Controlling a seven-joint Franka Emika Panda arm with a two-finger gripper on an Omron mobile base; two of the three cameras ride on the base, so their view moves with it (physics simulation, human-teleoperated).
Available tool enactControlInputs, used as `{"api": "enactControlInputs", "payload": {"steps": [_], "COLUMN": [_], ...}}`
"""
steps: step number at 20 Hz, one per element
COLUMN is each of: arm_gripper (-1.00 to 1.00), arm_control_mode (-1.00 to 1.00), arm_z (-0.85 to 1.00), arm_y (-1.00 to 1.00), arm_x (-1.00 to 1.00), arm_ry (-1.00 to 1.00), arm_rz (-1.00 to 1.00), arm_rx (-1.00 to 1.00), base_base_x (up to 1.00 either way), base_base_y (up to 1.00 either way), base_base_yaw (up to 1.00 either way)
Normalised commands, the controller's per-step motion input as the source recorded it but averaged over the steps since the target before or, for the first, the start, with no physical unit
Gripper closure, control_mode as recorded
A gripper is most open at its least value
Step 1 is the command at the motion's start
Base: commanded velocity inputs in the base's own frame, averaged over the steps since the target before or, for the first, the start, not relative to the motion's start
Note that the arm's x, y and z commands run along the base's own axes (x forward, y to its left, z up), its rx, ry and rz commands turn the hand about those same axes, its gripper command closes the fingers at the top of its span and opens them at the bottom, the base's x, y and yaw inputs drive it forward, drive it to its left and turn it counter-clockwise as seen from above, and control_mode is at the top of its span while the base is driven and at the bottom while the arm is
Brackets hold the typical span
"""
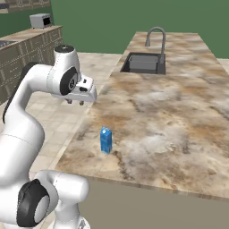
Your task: Pick the milk from the counter and place it in the open cabinet.
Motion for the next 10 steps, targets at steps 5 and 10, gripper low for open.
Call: {"api": "enactControlInputs", "payload": {"steps": [5, 10], "arm_gripper": [-1.00, -1.00], "arm_control_mode": [-1.00, -1.00], "arm_z": [-0.01, -0.42], "arm_y": [0.00, -0.28], "arm_x": [0.01, 0.00], "arm_ry": [-0.01, 0.00], "arm_rz": [0.00, -0.02], "arm_rx": [0.00, 0.00], "base_base_x": [0.00, 0.00], "base_base_y": [0.00, 0.00], "base_base_yaw": [0.00, 0.00]}}
